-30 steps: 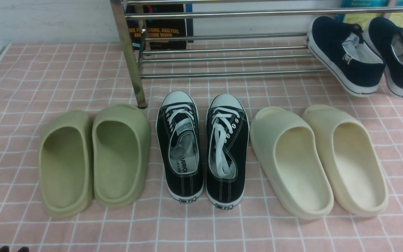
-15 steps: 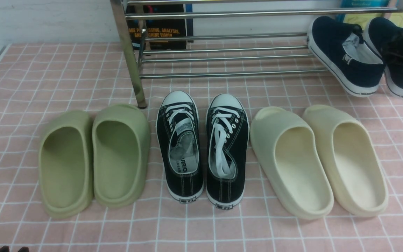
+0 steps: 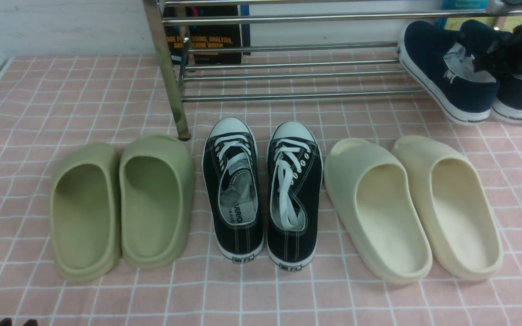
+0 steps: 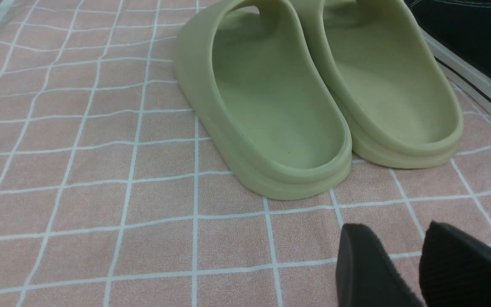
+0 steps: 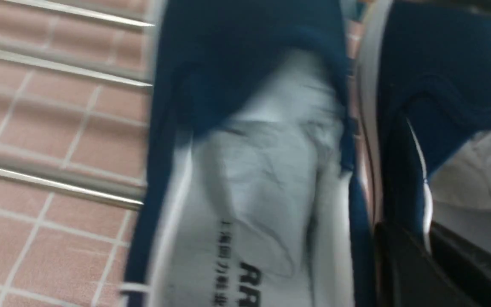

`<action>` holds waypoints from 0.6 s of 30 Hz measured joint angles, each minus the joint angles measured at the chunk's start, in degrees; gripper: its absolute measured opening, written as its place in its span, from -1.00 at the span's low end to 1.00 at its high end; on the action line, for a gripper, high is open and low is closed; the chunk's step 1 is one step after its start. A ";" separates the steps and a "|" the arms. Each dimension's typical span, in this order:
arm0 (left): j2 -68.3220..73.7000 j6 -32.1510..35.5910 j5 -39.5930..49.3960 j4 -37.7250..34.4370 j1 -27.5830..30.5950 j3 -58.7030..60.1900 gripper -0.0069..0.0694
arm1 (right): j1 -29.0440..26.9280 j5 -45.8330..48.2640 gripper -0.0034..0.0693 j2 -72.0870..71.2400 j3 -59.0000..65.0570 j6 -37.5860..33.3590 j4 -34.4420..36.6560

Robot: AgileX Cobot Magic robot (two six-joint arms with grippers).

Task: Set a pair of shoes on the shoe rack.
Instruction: Use the right arm to put a shoe into the shoe rack

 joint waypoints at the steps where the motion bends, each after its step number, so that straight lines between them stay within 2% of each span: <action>1: 0.00 0.00 0.00 0.00 0.00 0.00 -0.19 | 0.41 -0.55 -0.82 0.05 -0.05 -1.40 -0.05; 3: 0.00 0.00 0.00 0.00 0.00 0.00 -0.19 | 0.96 -1.74 -0.82 0.06 -0.05 -3.84 -0.05; 8: 0.00 0.00 0.00 0.00 0.00 0.00 -0.19 | 1.12 -4.53 -0.82 0.34 -0.05 -4.32 0.20; 18: 0.00 0.00 0.00 0.00 0.00 0.00 -0.19 | 1.21 -5.20 -0.80 1.78 -0.39 1.42 0.46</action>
